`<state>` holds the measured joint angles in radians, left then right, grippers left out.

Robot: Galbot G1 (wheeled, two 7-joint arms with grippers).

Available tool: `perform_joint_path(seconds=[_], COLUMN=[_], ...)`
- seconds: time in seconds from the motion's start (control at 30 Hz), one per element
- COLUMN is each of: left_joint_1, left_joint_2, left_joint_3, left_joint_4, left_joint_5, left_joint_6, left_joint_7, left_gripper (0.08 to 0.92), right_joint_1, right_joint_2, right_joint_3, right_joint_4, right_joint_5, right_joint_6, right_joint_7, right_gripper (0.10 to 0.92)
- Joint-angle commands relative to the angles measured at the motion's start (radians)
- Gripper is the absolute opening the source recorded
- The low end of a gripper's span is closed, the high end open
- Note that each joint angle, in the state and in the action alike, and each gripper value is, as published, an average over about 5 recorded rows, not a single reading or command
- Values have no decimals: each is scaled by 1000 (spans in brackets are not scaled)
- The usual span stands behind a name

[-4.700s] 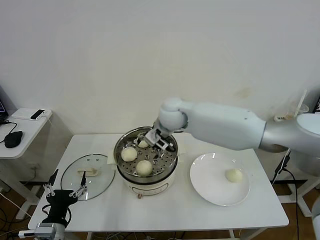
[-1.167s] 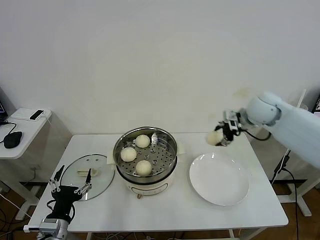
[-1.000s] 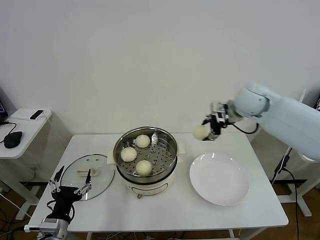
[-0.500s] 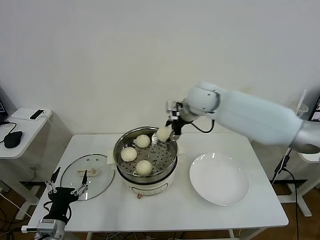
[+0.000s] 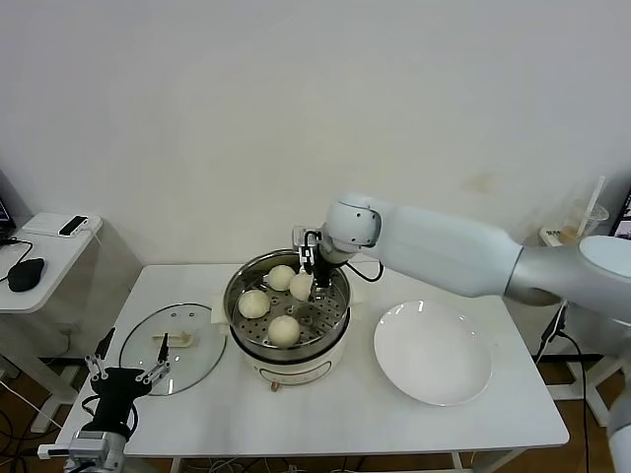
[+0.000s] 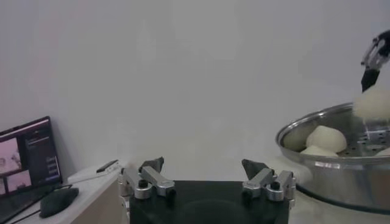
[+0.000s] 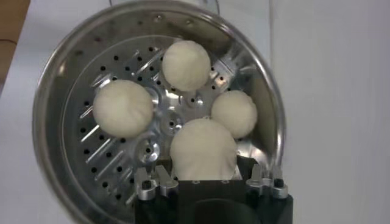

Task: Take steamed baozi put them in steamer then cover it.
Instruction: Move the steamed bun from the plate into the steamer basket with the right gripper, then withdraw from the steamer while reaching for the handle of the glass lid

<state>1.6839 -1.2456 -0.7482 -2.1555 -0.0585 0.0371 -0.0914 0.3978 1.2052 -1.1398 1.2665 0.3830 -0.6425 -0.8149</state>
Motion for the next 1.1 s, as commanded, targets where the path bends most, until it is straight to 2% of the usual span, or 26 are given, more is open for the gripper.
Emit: perform_joint_path(seconds=[0.03,0.23,0.5,0.67,0.77,0.9,1.1], left_joint_1=[-2,-4,1,3,2,2,5], left_joint_2=[4,5,-2,-3,-5,-6,-5], left_joint_3=[-2,-4,-6,-9,-7,-5,-5], left_joint_4=[5,10,0,-6,-8,-11,9], left_joint_5=[-1,0,1,-1,-1,7,12], left_joint_6=[0,-1,-2,-3,-3,-12,-39], left_joint_7=[0,-1,0,-1,-3,-3,-8], left_gripper=[823,823,823,823,823,823,823], right_joint_1=[-48,-51,-35,-25,-46,-157,-552], right_joint_2=[38,23,-39,-132,-202,-315,-445], right_joint_3=[-11,-6,33,93,157,285,646], right_joint_4=[-55,-36,41,144,217,354,495], right_joint_5=[-57,-55,-90,-88,-62,21,-8], right_joint_6=[-8,-12,5,4,0,21,208], right_joint_7=[6,-10,-52,-31,55,274,561], right_gripper=[670,671,810,822,823,823,823])
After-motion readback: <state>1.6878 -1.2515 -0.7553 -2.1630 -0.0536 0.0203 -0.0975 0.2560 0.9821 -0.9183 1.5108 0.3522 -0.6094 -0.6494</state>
